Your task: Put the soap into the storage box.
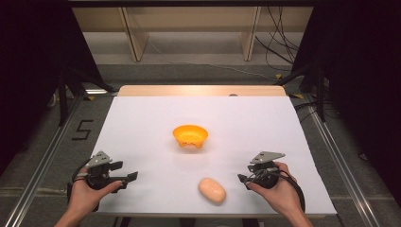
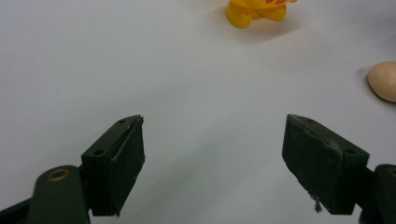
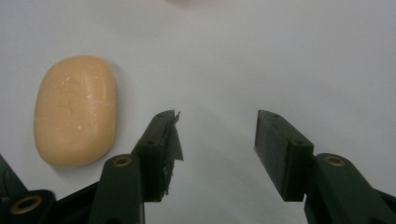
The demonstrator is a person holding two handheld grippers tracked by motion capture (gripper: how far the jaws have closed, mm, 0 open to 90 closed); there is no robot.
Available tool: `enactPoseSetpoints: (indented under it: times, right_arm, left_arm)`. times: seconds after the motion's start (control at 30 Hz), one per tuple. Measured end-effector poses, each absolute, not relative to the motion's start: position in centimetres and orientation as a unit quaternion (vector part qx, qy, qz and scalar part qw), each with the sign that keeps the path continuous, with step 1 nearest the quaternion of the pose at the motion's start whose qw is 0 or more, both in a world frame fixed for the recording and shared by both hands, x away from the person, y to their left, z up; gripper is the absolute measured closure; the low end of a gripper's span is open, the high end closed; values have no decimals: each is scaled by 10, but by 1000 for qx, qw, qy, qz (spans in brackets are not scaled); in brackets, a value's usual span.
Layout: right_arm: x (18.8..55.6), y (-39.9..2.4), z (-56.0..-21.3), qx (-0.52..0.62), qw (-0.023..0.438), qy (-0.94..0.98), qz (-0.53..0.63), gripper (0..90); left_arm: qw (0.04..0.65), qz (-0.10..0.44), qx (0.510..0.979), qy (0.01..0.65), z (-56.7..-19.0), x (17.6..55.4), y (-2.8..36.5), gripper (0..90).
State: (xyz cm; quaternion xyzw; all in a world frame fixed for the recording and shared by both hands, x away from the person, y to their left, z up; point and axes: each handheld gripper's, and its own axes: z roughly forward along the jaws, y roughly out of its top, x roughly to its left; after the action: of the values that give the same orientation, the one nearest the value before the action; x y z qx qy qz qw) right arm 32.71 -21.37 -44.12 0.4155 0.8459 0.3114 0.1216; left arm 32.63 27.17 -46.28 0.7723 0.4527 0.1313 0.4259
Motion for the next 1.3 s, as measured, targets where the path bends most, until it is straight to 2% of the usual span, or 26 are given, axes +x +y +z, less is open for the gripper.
enactPoseSetpoints:
  times: [0.07, 0.2, 0.43, 0.63, 1.3]
  right_arm:
    - [328, -212, -441, 408, 122, 850, 309, 469]
    - [325, -197, -436, 393, 90, 867, 292, 417]
    - [324, -179, -429, 373, 76, 884, 273, 356]
    - [324, -166, -432, 358, 50, 895, 261, 340]
    - [331, -127, -450, 335, 20, 912, 238, 294]
  left_arm:
    - [427, 131, 772, 452, -463, 326, 271, 207]
    - [426, 128, 774, 451, -463, 326, 272, 208]
    - [423, 130, 776, 450, -463, 325, 273, 208]
    - [422, 132, 778, 447, -463, 326, 272, 208]
    - [429, 126, 772, 453, -465, 326, 271, 208]
